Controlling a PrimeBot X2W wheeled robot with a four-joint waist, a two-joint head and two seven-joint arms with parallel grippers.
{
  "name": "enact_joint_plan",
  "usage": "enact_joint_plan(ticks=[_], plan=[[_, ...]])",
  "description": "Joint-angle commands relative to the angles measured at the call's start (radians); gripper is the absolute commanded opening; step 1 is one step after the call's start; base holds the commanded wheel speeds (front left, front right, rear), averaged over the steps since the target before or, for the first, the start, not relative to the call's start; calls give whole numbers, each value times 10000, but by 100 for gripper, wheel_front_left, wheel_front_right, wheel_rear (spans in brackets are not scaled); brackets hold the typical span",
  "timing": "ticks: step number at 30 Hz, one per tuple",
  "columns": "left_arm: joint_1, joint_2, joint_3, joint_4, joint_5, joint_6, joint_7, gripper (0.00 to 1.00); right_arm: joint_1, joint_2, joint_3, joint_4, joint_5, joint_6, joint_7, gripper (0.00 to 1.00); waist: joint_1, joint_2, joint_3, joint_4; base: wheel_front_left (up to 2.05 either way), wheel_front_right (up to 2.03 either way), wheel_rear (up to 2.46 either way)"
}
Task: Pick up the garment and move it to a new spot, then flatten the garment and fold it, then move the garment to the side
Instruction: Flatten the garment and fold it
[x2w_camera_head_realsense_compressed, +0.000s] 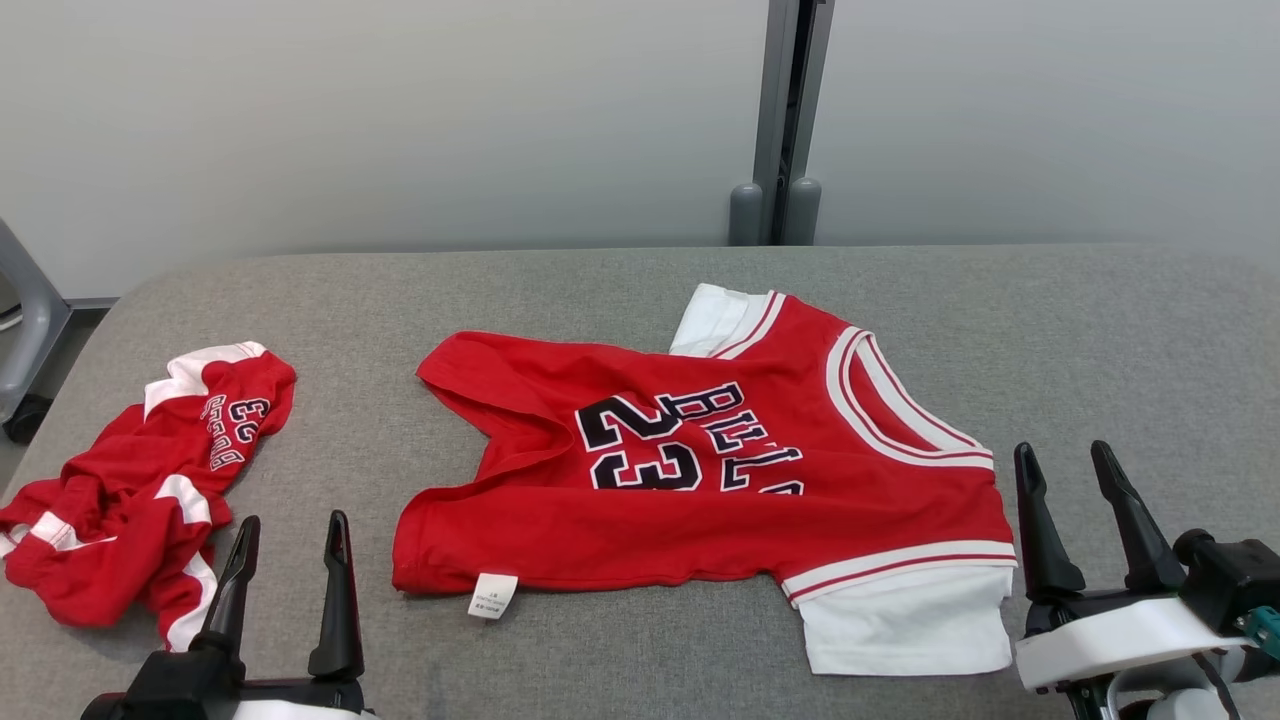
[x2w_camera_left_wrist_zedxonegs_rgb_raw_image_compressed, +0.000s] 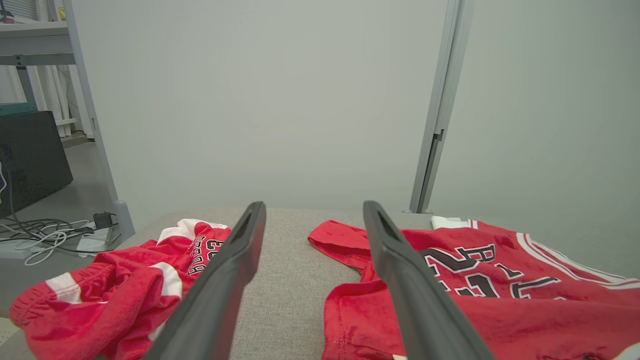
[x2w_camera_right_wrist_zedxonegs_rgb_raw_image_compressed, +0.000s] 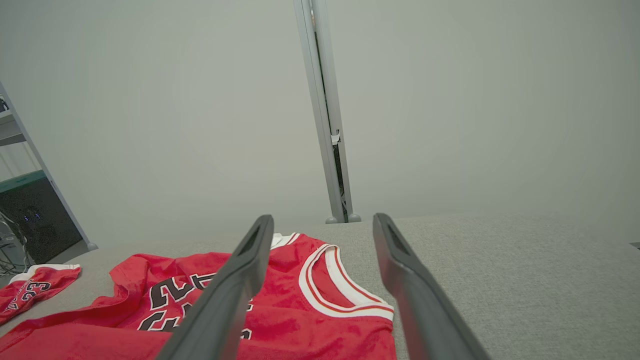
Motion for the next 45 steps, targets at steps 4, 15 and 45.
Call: enact_joint_plan(ticks=[4,15,45], plan=[[-190,-24,66,87,85,-75,1,100,47,-14,20,-2,-115,1,67,100,0,-1,-6,-22,0,0,0],[-219,-39,82,472,53,-207,4,100,136,-107,108,209,-125,1,610,100,0,-1,-53,-120,0,0,0],[-1318,873,-639,2228,-1291,-1317,3609,100,219,-29,115,1473,361,1,5329,100,0,-1,828,-361,0,0,0]])
